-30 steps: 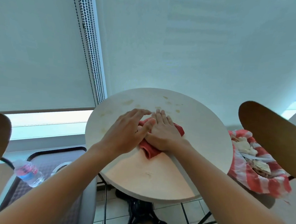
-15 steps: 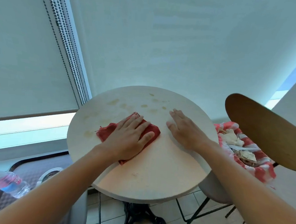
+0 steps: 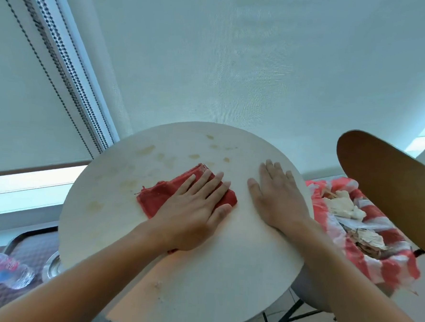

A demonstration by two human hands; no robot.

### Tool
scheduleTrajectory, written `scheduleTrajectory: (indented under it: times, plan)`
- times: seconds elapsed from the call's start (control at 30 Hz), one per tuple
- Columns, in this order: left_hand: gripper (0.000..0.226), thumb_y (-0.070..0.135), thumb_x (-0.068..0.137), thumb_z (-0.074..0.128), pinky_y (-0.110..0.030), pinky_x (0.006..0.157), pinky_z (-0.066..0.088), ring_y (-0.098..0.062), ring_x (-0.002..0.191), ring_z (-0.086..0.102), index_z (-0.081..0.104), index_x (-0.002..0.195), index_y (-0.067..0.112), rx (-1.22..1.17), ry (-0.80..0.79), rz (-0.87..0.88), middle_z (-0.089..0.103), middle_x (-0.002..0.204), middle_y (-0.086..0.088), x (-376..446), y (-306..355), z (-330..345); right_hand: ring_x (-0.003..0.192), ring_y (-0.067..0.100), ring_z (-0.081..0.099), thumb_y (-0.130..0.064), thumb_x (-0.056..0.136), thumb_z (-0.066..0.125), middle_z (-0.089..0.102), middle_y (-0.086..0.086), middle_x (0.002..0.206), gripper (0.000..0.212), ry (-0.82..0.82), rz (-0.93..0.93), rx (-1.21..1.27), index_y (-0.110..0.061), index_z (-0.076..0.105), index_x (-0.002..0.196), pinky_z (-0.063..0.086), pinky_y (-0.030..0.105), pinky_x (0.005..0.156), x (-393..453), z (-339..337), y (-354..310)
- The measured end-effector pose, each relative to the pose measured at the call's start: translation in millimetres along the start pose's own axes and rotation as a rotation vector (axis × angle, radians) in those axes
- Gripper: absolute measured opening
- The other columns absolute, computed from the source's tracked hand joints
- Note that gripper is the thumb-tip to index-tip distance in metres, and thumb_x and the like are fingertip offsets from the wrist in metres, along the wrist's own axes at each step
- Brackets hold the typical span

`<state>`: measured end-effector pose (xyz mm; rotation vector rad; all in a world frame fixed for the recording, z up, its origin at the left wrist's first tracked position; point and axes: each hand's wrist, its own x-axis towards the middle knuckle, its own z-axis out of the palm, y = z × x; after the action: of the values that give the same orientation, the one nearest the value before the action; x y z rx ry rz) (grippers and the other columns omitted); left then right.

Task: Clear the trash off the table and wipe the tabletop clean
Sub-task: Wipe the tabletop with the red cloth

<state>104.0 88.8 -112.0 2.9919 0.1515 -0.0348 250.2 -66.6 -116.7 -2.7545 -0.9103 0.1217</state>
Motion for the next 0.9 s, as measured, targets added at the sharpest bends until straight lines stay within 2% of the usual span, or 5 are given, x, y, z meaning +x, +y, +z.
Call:
scheduleTrajectory:
  times: [0.33,0.5,0.6,0.73,0.9]
  plan:
    - [0.058,0.049,0.106,0.009,-0.03,0.121,-0.014,-0.002,0.146,-0.026,-0.002,0.158,0.028,0.056,0.033,0.196,-0.015,0.164,0.014,82,9,-3,0.157,0.022,0.005,-0.026,0.108,0.025,0.009,0.01,0.169,0.055,0.057,-0.01,0.028,-0.008,0.017,0.16,0.003,0.037,0.125,12,1,11]
    - [0.058,0.049,0.105,0.009,-0.029,0.121,-0.013,-0.004,0.148,-0.02,0.002,0.159,0.029,0.052,0.006,0.16,-0.009,0.165,0.014,124,-3,-7,0.144,0.023,0.039,-0.028,0.102,0.028,0.044,0.009,0.156,0.051,0.195,-0.028,-0.062,-0.011,0.047,0.146,0.027,0.04,0.112,18,1,16]
    - [0.057,0.048,0.105,0.01,-0.031,0.122,-0.012,-0.005,0.149,-0.017,0.005,0.159,0.029,0.062,-0.003,0.142,-0.006,0.165,0.014,148,-14,-11,0.138,0.025,0.046,-0.031,0.097,0.032,0.051,0.008,0.149,0.054,0.227,-0.044,-0.045,-0.01,0.053,0.141,0.026,0.041,0.108,19,9,17]
    - [0.057,0.048,0.105,0.009,-0.037,0.123,-0.01,-0.008,0.151,-0.014,0.005,0.159,0.03,0.062,-0.017,0.075,-0.003,0.166,0.012,169,-30,-17,0.143,0.023,0.039,-0.033,0.097,0.027,0.045,0.006,0.155,0.058,0.216,-0.05,-0.047,-0.011,0.047,0.148,0.017,0.039,0.11,17,7,17]
    - [0.059,0.049,0.103,0.005,-0.045,0.122,-0.009,-0.013,0.151,-0.014,0.002,0.158,0.029,0.003,-0.009,-0.132,-0.006,0.166,0.01,169,-41,-15,0.148,0.019,0.027,-0.033,0.103,0.024,0.033,0.002,0.162,0.054,0.157,-0.039,-0.046,-0.016,0.037,0.153,0.013,0.037,0.112,14,2,14]
